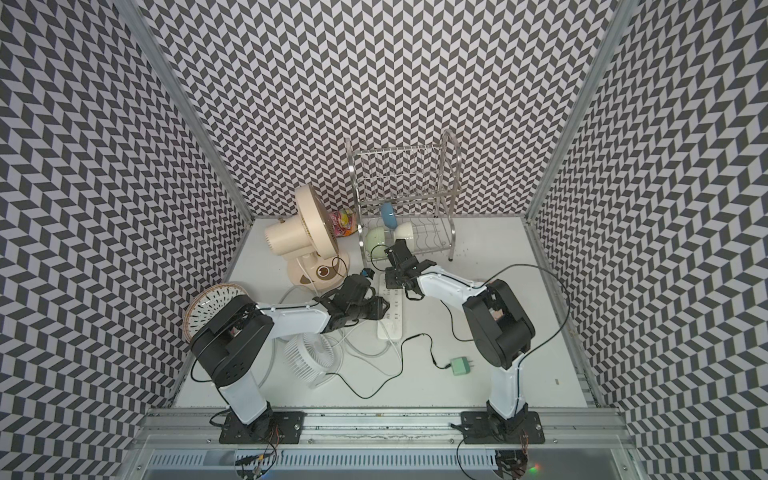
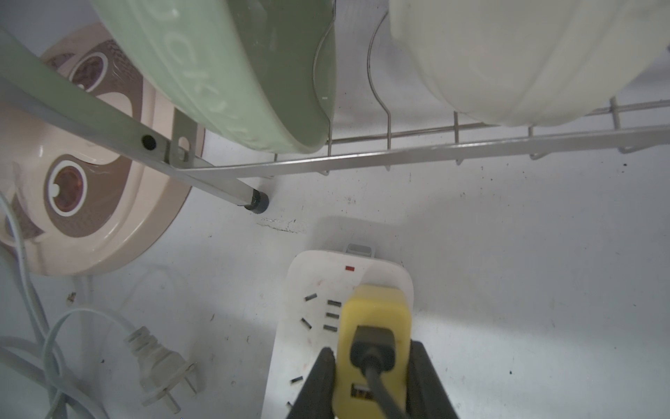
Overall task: Unplug the desk fan from the power strip
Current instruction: Remove the plug from the socket.
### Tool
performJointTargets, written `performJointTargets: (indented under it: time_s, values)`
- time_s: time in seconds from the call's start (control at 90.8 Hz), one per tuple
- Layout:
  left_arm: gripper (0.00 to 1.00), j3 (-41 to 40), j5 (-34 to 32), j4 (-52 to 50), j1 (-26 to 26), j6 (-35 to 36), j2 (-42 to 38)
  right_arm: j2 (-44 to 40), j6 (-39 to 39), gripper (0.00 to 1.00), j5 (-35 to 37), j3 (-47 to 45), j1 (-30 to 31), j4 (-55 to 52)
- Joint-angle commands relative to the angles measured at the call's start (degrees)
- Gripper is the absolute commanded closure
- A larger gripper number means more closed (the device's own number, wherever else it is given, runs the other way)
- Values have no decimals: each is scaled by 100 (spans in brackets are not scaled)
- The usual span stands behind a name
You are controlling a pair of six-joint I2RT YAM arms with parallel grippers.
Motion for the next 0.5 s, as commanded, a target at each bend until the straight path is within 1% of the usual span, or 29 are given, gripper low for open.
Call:
performJointTargets:
  time_s: [0.0, 0.055, 0.11, 0.275, 0.364, 0.408, 0.452, 0.485]
  values:
    - [59, 41, -303, -279, -48, 51, 201, -77, -213, 82, 135, 35, 82, 317]
    - [59, 3, -472, -348, -62, 74, 222, -65, -195, 82, 388, 84, 82, 233]
    - [59, -32, -552, -379, -62, 78, 278, -73, -203, 82, 403, 119, 86, 180]
    - [56, -38, -540, -375, -63, 44, 543, -153, -350, 81, -141, 32, 281, 531]
    - [56, -13, -588, -454, -58, -5, 606, -374, -399, 79, -904, -281, 238, 1059]
    - [56, 40, -680, -601, -62, -39, 649, -535, -374, 78, -1106, -539, 192, 1369]
    - [56, 100, -837, -784, -62, -50, 698, -637, -330, 77, -1042, -674, 141, 1519]
    - [55, 127, -894, -899, -62, -61, 740, -664, -287, 78, -818, -675, 104, 1456]
